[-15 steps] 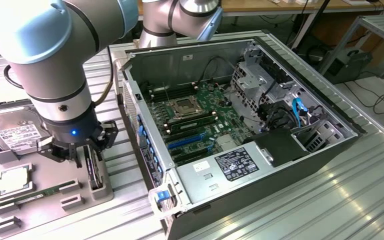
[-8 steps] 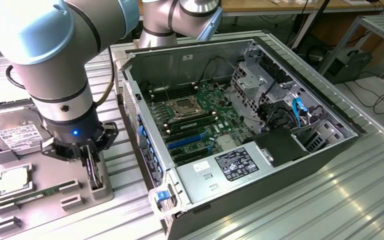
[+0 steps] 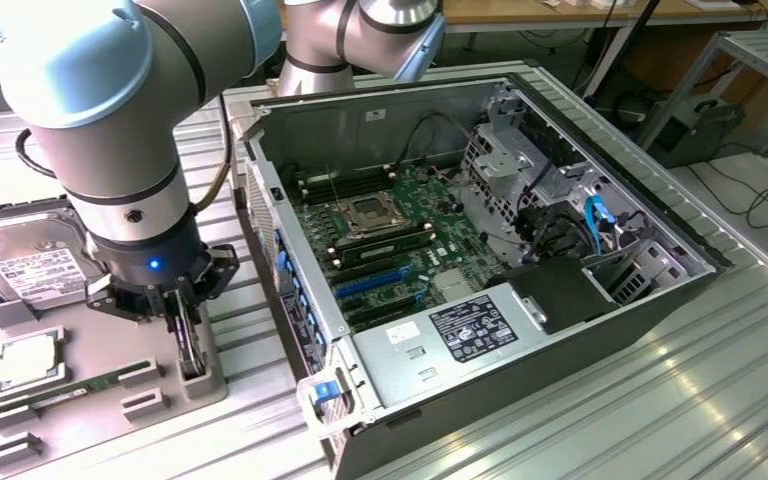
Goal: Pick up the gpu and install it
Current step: 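Pick up the gpu and move the gpu toward the slot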
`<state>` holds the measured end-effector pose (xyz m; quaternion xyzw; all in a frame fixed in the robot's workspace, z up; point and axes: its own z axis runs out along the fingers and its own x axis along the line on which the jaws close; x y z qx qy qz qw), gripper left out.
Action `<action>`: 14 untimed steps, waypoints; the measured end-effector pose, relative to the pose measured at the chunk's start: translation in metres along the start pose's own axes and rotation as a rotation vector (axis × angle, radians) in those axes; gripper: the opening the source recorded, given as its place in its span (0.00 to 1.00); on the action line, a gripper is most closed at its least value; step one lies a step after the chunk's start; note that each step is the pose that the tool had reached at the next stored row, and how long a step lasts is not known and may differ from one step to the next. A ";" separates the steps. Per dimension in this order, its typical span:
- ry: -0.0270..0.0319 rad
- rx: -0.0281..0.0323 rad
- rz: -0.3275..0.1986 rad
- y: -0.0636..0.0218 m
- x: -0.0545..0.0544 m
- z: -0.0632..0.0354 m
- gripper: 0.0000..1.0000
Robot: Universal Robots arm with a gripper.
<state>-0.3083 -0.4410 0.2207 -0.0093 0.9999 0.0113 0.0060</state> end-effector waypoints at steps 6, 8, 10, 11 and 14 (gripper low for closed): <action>0.0000 0.0000 0.000 -0.0001 0.000 0.0000 0.28; -0.0001 -0.0001 0.000 -0.0001 0.000 -0.0001 0.28; -0.0001 0.0000 0.000 -0.0001 0.000 -0.0015 0.28; 0.0001 0.0001 0.000 0.0000 0.000 -0.0030 0.28; -0.0001 0.0005 0.000 0.0001 0.000 -0.0091 0.28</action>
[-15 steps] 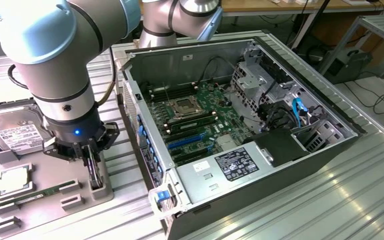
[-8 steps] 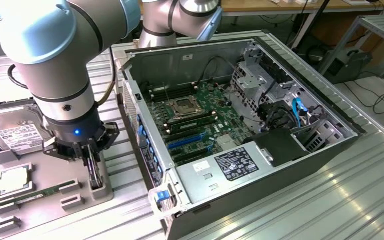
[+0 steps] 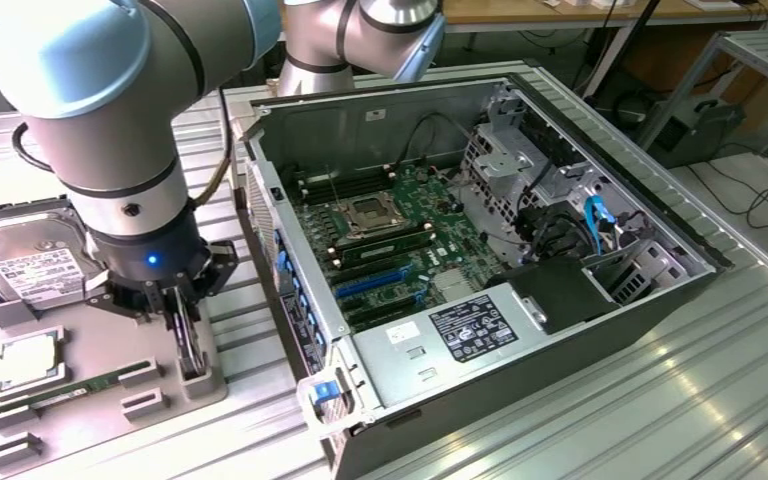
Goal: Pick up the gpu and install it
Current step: 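Pick up the gpu and move the gpu toward the slot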
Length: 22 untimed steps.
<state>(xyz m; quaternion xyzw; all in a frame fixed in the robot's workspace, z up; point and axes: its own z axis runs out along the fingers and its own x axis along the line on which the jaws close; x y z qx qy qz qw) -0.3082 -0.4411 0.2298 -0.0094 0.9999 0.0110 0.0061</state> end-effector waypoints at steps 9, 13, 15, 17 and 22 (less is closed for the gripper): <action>0.0000 0.0001 0.000 0.0007 0.000 -0.0286 0.28; 0.0001 0.0003 0.000 0.0008 0.000 -0.0350 0.28; 0.0000 0.0004 0.000 0.0008 0.000 -0.0372 0.28; 0.0000 0.0004 0.000 0.0009 -0.001 -0.0406 0.28; 0.0001 0.0003 0.000 0.0012 -0.001 -0.0552 0.28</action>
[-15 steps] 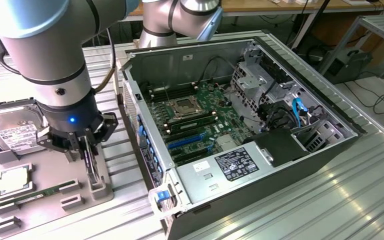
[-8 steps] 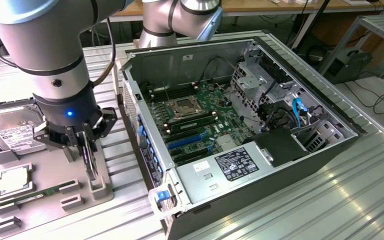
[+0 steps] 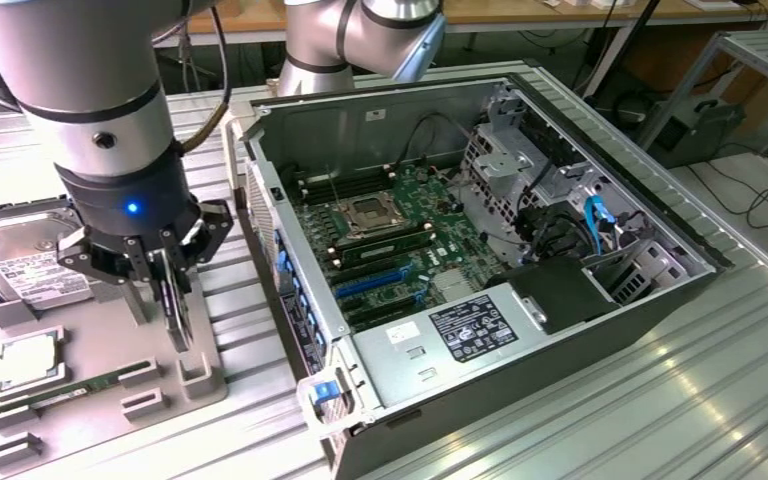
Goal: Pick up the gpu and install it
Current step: 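Pick up the gpu and move the gpu toward the slot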
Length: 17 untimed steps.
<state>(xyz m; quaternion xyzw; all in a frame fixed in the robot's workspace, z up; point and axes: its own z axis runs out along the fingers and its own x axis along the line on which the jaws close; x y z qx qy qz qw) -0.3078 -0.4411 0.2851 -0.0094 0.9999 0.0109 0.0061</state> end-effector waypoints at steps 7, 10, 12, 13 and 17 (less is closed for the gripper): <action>0.0001 0.0001 0.000 0.0004 -0.001 -0.0192 0.28; 0.0001 0.0000 0.000 0.0005 -0.001 -0.0235 0.28; 0.0002 0.0001 0.000 0.0005 -0.001 -0.0267 0.28; 0.0000 -0.0002 0.000 0.0006 -0.001 -0.0267 0.28; 0.0002 0.0000 0.000 0.0005 -0.002 -0.0269 0.28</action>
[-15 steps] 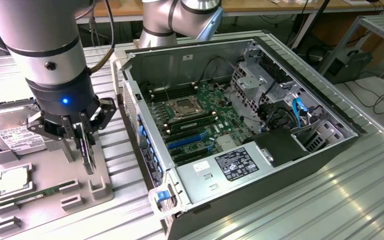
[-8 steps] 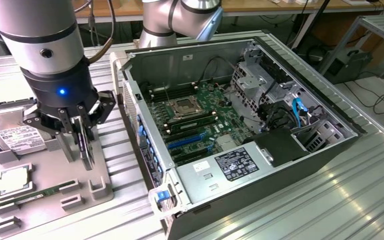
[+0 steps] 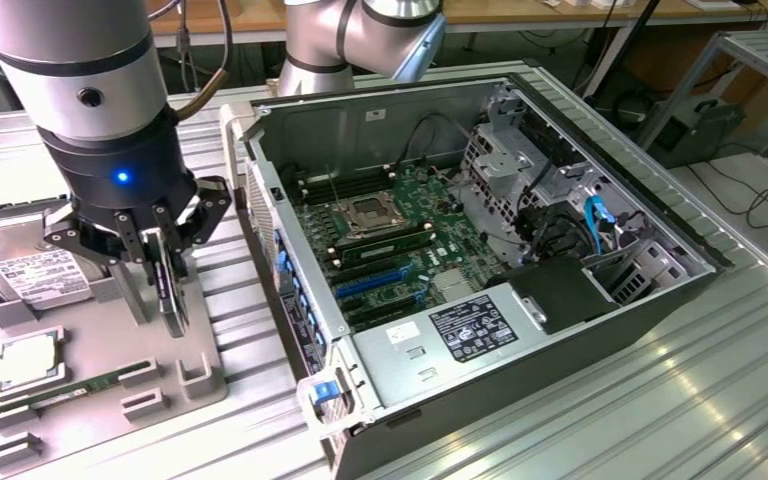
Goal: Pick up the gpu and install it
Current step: 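Pick up the gpu and move the gpu toward the slot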
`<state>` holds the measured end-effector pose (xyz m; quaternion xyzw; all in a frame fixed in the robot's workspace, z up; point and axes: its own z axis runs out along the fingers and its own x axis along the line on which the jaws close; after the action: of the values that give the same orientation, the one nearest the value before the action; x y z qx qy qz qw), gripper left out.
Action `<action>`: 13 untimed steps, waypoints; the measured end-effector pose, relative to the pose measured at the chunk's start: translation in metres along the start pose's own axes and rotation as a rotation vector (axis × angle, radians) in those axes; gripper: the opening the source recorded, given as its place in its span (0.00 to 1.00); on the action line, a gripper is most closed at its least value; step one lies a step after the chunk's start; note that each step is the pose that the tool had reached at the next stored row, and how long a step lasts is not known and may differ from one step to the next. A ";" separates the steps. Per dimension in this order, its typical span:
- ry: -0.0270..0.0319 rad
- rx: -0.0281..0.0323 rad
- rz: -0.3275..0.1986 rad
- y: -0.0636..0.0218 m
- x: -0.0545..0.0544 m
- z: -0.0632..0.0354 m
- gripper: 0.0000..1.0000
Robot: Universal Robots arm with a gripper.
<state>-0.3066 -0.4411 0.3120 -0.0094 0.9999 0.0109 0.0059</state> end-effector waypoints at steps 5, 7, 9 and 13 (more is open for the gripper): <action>0.0000 0.0000 0.000 0.0000 0.000 0.0000 0.28; 0.0000 0.0000 0.000 0.0000 0.000 0.0000 0.28; -0.0001 -0.0001 0.000 0.0000 0.000 0.0000 0.28; 0.0002 0.0002 0.000 0.0001 0.000 -0.0014 0.28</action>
<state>-0.3065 -0.4411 0.3134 -0.0094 0.9999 0.0108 0.0058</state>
